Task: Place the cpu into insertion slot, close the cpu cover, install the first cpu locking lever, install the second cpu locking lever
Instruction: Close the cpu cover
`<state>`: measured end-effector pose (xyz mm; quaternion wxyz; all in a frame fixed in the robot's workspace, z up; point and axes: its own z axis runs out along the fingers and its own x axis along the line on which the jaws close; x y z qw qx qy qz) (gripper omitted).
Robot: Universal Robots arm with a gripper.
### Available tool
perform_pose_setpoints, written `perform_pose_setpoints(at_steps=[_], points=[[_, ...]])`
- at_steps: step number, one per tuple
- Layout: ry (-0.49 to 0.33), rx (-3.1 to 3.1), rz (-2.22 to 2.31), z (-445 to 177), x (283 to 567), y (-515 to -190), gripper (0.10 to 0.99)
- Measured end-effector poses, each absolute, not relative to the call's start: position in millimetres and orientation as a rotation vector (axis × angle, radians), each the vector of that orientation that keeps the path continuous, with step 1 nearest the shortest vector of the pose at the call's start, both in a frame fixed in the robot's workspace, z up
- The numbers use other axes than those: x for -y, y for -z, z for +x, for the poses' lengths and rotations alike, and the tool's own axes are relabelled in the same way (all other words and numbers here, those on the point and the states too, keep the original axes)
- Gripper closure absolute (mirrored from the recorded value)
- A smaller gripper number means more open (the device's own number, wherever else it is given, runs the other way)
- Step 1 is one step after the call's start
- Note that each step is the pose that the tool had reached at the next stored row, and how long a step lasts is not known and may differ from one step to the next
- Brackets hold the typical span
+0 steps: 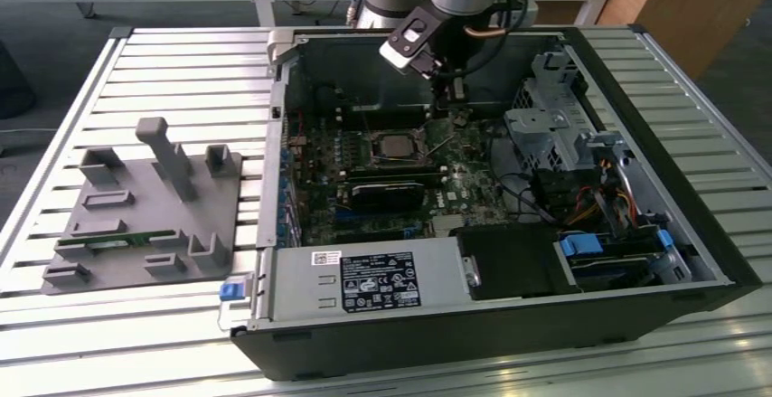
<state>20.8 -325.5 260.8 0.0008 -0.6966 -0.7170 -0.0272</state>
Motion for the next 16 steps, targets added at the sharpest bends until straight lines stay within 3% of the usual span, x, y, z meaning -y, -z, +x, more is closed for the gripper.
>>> perform_pose_setpoints(at_steps=[16], points=[[0.075,2.245,-2.203,39.8,322.8,-258.0,0.98]])
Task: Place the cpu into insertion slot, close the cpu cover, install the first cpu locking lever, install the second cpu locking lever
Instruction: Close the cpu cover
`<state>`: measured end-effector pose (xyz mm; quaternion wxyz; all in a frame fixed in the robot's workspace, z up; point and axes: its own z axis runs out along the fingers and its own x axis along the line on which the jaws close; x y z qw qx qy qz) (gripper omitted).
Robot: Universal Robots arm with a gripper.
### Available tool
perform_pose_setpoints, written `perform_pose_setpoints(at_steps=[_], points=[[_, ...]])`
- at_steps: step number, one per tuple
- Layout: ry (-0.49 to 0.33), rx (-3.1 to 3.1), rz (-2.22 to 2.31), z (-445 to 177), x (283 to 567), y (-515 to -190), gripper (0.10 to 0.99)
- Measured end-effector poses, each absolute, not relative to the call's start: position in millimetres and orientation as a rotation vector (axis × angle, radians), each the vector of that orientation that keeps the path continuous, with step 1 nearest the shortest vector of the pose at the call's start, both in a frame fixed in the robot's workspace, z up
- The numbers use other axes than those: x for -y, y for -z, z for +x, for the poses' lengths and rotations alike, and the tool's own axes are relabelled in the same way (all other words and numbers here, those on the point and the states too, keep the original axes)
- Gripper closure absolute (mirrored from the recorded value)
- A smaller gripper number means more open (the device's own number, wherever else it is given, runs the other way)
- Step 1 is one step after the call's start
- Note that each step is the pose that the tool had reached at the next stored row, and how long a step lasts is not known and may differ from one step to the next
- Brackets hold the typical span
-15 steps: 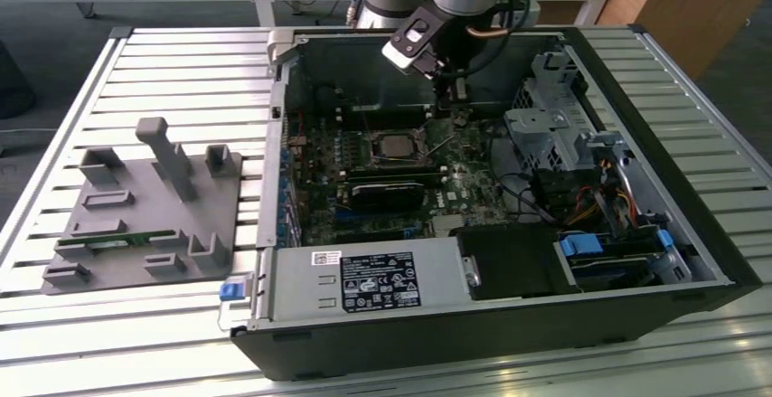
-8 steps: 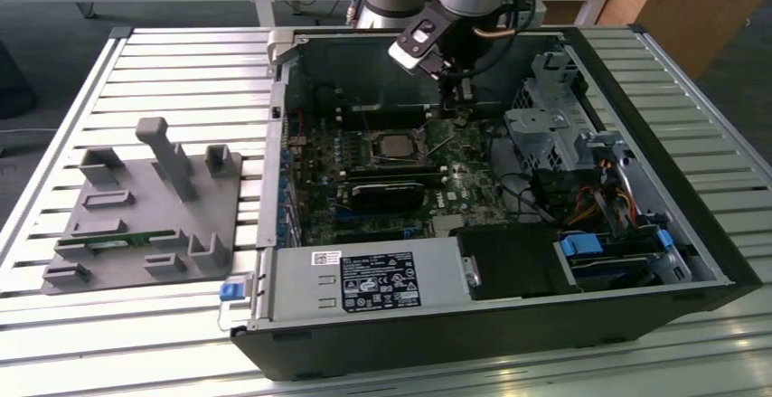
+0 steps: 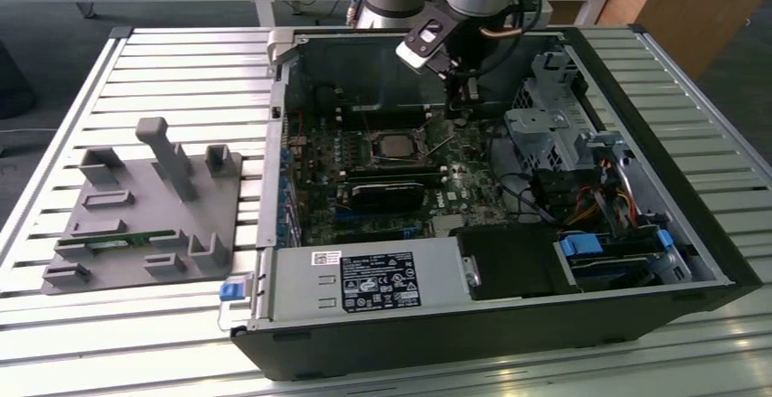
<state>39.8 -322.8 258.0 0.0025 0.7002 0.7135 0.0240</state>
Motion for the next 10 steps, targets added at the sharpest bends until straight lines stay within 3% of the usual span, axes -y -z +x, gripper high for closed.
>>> perform_pose_setpoints(at_steps=[10], points=[[-0.071,-2.236,2.195,49.8,320.5,-256.9,0.98]])
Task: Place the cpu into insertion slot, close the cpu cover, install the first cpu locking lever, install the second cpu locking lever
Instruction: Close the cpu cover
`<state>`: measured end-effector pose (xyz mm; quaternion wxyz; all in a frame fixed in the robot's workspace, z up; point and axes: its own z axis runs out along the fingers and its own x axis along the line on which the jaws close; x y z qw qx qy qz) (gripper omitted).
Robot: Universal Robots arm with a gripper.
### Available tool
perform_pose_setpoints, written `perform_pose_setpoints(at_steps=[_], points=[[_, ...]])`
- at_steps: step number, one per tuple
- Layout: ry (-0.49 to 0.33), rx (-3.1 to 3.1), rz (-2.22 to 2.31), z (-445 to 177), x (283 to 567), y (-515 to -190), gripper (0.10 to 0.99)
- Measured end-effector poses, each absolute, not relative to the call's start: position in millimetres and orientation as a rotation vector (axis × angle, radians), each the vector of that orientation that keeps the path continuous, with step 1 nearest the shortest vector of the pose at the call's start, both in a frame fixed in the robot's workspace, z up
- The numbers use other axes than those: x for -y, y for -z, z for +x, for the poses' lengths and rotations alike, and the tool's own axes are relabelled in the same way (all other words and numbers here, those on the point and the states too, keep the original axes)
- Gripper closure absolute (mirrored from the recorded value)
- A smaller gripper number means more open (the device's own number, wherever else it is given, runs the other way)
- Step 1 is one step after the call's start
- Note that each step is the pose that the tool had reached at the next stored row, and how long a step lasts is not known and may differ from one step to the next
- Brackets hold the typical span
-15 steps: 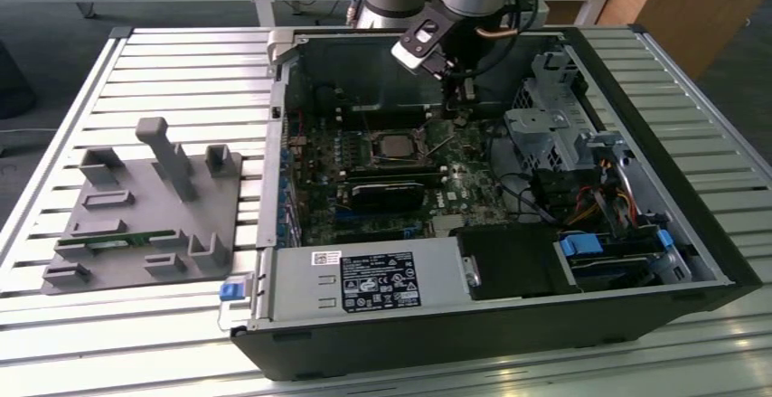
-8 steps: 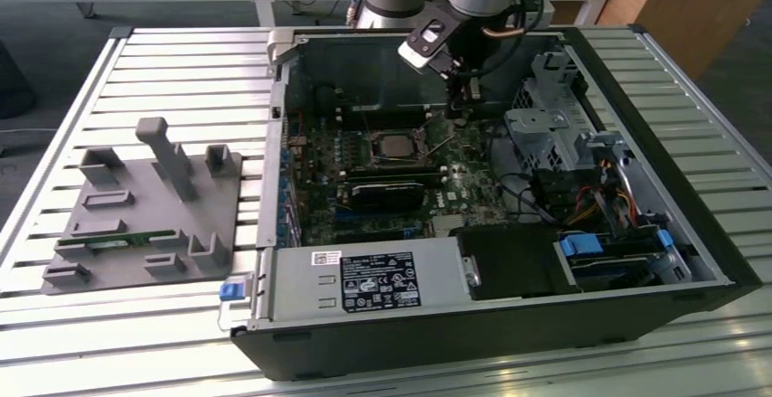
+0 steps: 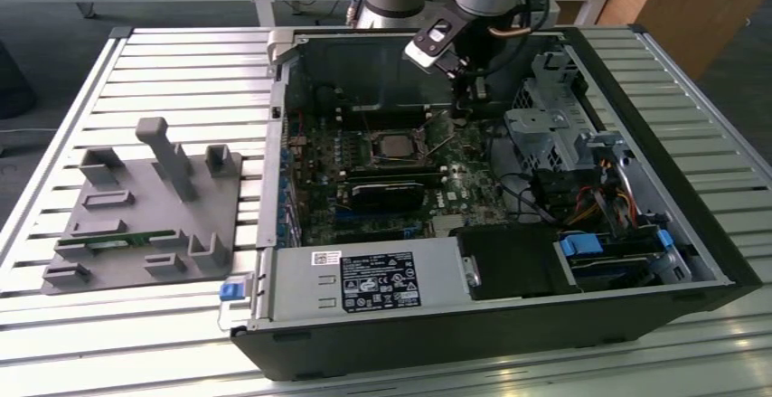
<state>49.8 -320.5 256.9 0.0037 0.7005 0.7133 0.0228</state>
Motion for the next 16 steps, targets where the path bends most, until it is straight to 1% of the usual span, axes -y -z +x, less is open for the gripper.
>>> perform_pose_setpoints(at_steps=[16], points=[[-0.069,-2.235,2.198,59.0,319.9,-246.5,0.98]])
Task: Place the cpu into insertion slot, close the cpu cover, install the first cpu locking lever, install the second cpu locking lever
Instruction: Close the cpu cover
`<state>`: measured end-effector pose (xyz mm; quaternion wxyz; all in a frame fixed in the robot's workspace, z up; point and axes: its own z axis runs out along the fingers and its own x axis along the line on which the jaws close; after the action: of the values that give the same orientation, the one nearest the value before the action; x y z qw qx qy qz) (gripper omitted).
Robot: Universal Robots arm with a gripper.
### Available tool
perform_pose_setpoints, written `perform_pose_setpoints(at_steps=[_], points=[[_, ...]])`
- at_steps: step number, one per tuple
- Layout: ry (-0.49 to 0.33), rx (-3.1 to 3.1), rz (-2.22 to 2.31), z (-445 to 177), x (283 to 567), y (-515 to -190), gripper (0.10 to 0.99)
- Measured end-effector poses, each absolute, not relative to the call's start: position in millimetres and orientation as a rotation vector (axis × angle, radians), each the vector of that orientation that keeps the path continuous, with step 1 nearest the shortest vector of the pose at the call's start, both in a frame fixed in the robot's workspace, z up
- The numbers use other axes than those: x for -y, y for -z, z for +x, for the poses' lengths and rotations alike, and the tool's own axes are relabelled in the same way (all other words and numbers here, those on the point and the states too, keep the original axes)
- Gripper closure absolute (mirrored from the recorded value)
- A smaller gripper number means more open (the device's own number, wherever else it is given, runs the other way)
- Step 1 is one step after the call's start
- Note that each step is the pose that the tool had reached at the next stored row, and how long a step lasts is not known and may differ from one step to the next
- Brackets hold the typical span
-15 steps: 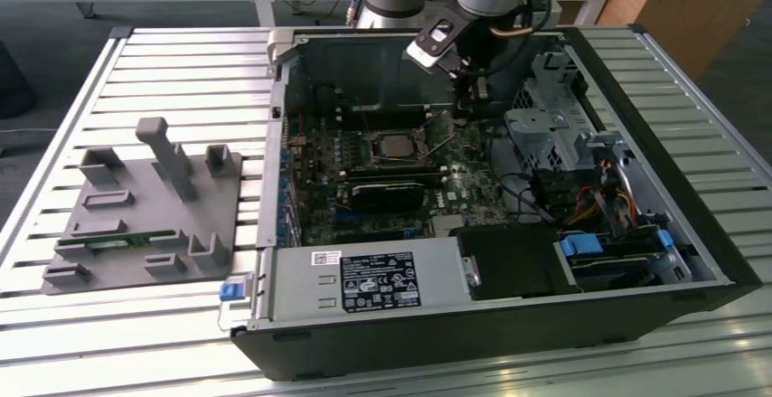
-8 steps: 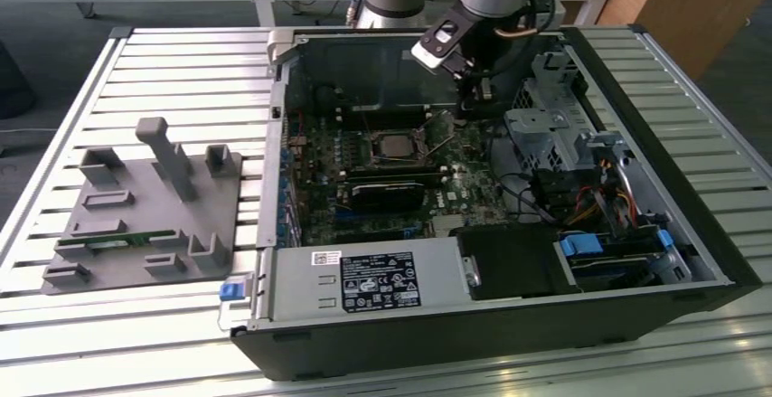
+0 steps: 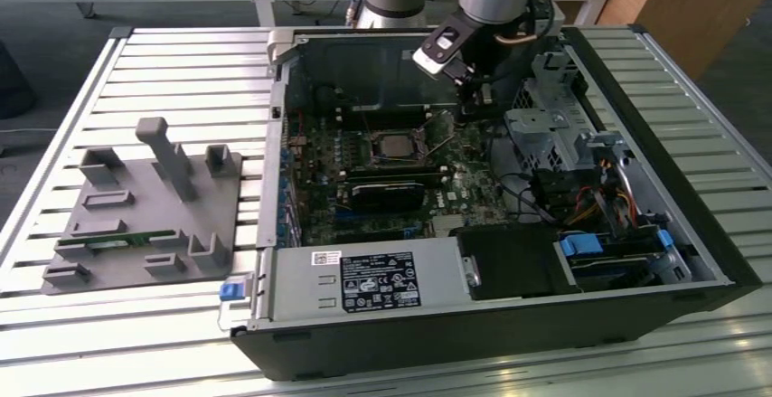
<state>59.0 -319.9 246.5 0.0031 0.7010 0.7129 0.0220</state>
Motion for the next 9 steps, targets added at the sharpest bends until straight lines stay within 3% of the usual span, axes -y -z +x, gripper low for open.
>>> perform_pose_setpoints(at_steps=[9], points=[[-0.069,-2.235,2.198,49.0,319.9,-245.5,0.98]])
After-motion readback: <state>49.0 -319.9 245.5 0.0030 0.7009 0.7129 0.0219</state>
